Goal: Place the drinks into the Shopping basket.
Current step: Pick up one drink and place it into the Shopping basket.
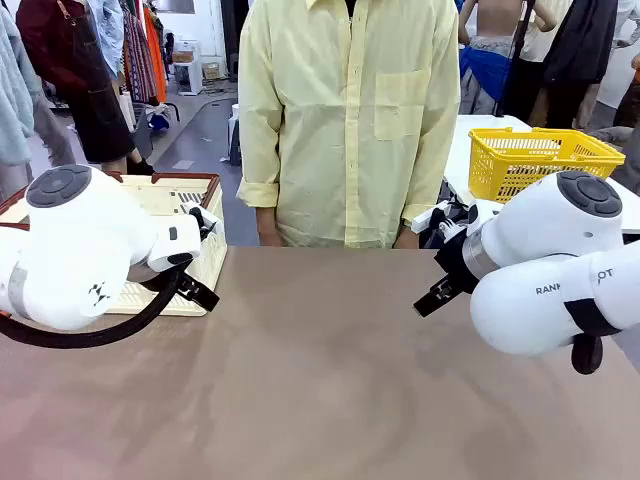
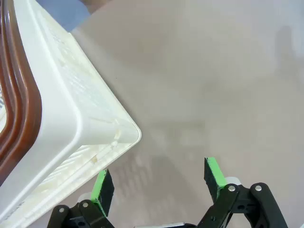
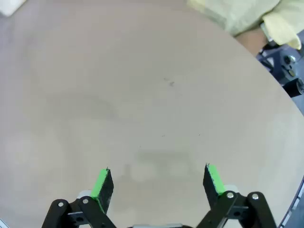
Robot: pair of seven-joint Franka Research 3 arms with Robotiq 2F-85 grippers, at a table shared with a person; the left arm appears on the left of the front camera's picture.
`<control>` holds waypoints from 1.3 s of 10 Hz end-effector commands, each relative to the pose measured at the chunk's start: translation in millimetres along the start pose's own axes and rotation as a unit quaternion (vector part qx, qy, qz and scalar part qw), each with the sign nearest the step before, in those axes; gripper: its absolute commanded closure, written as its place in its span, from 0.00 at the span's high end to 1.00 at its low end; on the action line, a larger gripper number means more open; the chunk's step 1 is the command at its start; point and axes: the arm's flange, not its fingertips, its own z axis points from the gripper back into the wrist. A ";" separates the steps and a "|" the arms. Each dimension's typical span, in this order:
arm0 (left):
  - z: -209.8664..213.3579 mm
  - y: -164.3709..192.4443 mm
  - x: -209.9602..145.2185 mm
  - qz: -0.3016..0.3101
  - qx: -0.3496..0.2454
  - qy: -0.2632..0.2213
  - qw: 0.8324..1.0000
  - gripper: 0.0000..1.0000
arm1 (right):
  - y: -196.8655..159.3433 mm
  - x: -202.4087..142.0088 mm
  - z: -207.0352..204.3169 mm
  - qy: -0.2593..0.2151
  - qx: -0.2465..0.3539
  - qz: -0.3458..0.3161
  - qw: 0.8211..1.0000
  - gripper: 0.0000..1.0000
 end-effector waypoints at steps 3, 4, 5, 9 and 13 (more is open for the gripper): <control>0.1 0.0 0.0 0.000 0.000 0.000 1.000 1.00 | 0.0 0.0 0.0 0.000 0.000 0.000 1.000 1.00; 0.1 0.0 0.0 0.000 0.000 0.000 1.000 1.00 | 0.0 0.0 0.0 0.000 0.000 0.000 1.000 1.00; 0.1 0.0 0.0 0.000 0.000 0.000 1.000 1.00 | 0.0 0.0 0.0 0.000 0.000 0.000 1.000 1.00; 0.1 0.0 0.0 0.000 0.000 0.000 1.000 1.00 | 0.0 0.0 0.0 0.000 0.000 0.000 1.000 1.00; 0.1 0.0 0.0 0.000 0.000 0.000 1.000 1.00 | 0.0 0.0 0.0 0.000 0.000 0.000 1.000 1.00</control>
